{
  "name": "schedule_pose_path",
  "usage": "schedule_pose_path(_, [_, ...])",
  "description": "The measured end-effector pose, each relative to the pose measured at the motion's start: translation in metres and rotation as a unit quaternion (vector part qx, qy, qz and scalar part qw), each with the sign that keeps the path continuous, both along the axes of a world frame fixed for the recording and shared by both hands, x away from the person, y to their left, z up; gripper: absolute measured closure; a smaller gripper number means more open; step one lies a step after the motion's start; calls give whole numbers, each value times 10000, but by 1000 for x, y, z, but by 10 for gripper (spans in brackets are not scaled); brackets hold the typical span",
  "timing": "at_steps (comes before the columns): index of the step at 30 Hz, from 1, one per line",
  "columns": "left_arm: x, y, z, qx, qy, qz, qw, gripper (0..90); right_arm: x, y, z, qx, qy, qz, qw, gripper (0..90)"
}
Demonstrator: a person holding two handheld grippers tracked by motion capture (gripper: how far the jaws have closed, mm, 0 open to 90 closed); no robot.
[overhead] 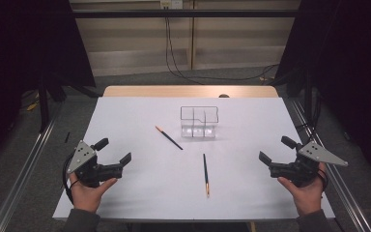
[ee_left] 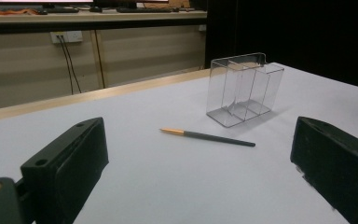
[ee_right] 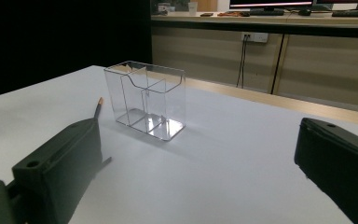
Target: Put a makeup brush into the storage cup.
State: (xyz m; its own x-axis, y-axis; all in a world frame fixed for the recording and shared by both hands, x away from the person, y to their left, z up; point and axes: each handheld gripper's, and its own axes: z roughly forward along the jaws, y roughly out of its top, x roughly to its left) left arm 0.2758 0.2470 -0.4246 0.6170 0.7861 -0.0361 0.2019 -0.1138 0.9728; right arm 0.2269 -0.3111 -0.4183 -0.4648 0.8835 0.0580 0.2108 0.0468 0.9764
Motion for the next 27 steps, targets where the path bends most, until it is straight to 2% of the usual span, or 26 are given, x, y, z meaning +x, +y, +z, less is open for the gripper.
schedule_pose_path(16, [1,4,-5,-6,82,169,9998,37,9,5,-2,19,-24,58,10000,1])
schedule_pose_path(19, [3,3,-7,-8,119,149,9998,38,11,7,-2,-45,-40,80,9999,1])
schedule_pose_path(24, [5,-1,-9,-16,167,139,9998,37,15,8,-3,30,-13,98,9999,1])
schedule_pose_path(27, [5,-2,-9,74,129,157,9998,37,16,9,-3,-20,-36,127,9999,1])
